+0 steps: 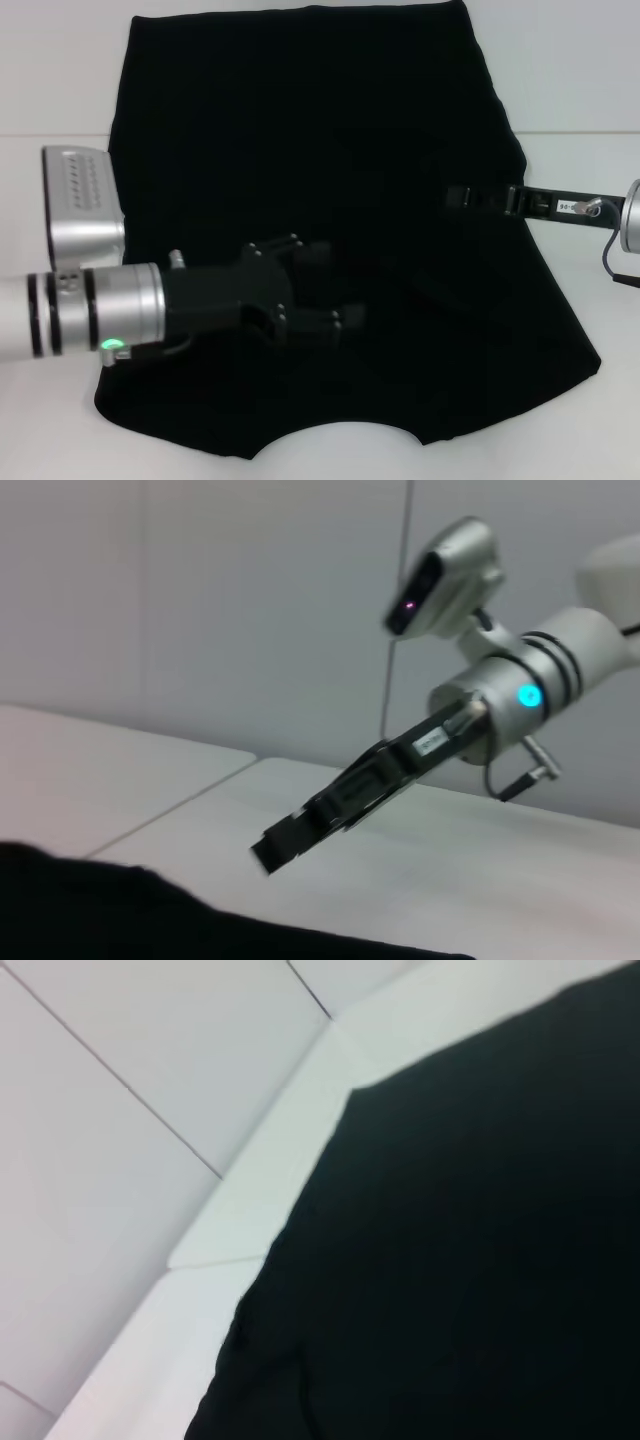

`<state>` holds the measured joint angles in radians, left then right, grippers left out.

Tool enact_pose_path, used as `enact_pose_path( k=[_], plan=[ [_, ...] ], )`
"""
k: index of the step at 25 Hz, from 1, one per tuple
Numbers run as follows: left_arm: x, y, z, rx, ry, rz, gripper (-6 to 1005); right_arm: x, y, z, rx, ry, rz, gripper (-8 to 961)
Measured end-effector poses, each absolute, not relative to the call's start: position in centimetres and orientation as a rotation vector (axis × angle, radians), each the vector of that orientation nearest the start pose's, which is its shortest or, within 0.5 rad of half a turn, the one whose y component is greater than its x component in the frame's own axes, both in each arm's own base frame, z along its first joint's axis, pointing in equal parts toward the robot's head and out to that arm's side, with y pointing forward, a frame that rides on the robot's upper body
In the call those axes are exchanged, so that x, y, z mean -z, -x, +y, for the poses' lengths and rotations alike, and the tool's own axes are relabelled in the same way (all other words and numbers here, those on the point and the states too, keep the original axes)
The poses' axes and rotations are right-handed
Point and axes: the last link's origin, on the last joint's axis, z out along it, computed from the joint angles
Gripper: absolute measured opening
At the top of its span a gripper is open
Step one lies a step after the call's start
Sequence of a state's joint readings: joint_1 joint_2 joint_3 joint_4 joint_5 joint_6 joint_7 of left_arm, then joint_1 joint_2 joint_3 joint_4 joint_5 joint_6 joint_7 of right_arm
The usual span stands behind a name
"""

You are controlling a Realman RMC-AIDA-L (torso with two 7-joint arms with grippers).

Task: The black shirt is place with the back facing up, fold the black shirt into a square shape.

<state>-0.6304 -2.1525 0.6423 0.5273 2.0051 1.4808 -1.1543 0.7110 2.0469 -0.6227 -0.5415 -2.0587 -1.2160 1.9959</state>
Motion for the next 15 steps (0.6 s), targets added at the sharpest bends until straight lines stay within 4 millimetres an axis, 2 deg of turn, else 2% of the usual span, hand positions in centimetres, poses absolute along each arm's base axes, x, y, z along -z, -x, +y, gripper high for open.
enact_pose_path(
  k=[6, 9, 15],
  plan=[
    [1.6, 24.3, 34.2, 0.744, 2.708, -0.66, 949, 0.6, -24.2, 40.3, -0.766, 2.339, 1.28, 477],
    [-0.9, 25.9, 33.7, 0.698, 2.667, -0.846, 949, 0.9, -24.1, 40.2, -0.772, 2.346, 1.253, 719],
    [-5.0, 29.6, 32.2, 0.555, 2.497, -1.221, 949, 1.1, -24.3, 40.4, -0.758, 2.328, 1.236, 816]
  ],
)
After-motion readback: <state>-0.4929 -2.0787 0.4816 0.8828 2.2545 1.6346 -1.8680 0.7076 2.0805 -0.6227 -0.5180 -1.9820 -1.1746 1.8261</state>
